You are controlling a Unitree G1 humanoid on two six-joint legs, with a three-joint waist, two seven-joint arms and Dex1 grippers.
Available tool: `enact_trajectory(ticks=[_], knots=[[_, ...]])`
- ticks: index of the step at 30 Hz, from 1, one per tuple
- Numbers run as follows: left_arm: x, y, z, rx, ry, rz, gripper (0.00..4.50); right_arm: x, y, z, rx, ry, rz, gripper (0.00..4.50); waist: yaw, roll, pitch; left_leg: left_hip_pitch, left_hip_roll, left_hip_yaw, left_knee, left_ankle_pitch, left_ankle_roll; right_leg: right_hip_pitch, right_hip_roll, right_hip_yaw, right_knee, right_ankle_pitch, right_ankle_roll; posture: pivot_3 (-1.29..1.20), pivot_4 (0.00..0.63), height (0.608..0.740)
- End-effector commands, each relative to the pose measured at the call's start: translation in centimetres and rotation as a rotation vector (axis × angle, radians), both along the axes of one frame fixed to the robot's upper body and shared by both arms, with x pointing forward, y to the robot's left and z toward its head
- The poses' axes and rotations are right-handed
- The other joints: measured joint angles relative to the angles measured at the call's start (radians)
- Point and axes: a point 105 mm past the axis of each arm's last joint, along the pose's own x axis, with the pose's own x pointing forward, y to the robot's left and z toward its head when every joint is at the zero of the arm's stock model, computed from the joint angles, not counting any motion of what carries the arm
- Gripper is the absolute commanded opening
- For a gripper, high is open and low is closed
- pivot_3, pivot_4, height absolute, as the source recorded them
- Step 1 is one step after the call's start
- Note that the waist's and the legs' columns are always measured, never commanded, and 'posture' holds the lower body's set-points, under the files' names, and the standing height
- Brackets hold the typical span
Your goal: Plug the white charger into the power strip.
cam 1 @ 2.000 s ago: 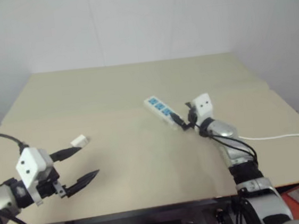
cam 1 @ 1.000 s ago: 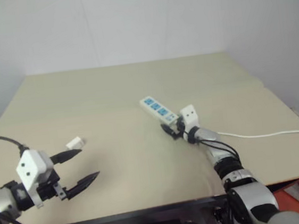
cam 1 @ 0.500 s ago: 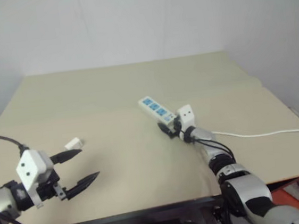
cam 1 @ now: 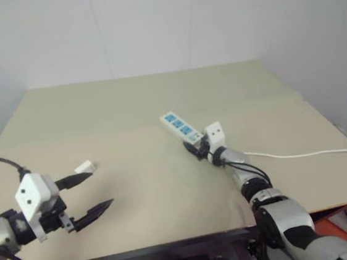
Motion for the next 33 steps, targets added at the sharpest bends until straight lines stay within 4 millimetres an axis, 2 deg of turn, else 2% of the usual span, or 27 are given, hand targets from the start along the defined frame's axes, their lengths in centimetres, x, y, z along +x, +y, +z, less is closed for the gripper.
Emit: enact_trajectory(ticks=[1,8,13,17,26,33], knots=[[-0.2,-0.3,0.9,0.021,-0.031,-0.035,4.50,-0.5,-0.1,1.2,0.068,-0.057,0.044,3.42,0.000,0.000,0.000,0.000,0.000,0.000,0.000,0.000,0.000,0.000,0.000,0.000,0.000,0.000,0.000,0.00,0.150,0.740],[0.8,0.4,1.7,0.083,-0.029,-0.089,4.50,-4.3,-0.1,2.7,0.073,-0.131,0.374,3.42,0.001,0.001,0.000,0.000,0.000,0.000,-0.002,0.000,0.000,0.000,0.000,0.000,-0.001,0.000,0.000,0.00,0.150,0.740],[1.9,0.4,2.4,0.119,-0.029,-0.163,4.50,-8.4,0.0,2.5,-0.016,-0.078,0.666,3.42,0.010,0.001,0.001,0.000,0.000,0.000,-0.002,0.000,0.000,-0.001,0.000,0.000,-0.001,0.000,0.000,0.00,0.150,0.740],[3.0,0.9,2.7,0.168,-0.016,-0.206,4.50,-10.5,-0.3,1.8,-0.137,-0.048,0.795,3.42,0.011,0.001,0.001,0.000,0.000,0.001,-0.002,0.000,0.000,-0.001,0.001,0.000,-0.001,0.000,0.000,0.00,0.150,0.740],[5.9,2.1,3.1,0.300,0.042,-0.270,4.50,-11.0,0.8,0.6,-0.217,-0.050,0.863,3.42,0.015,0.000,0.001,0.000,0.000,0.008,-0.002,0.000,0.000,-0.002,0.002,0.000,-0.001,0.000,0.000,0.00,0.150,0.740],[9.3,3.6,3.6,0.405,0.155,-0.273,4.50,-10.9,1.5,-0.9,-0.257,-0.059,0.888,3.42,0.015,0.000,0.001,0.000,0.000,0.010,-0.002,0.000,0.000,-0.002,0.003,0.000,-0.001,0.000,0.000,0.00,0.150,0.740]])
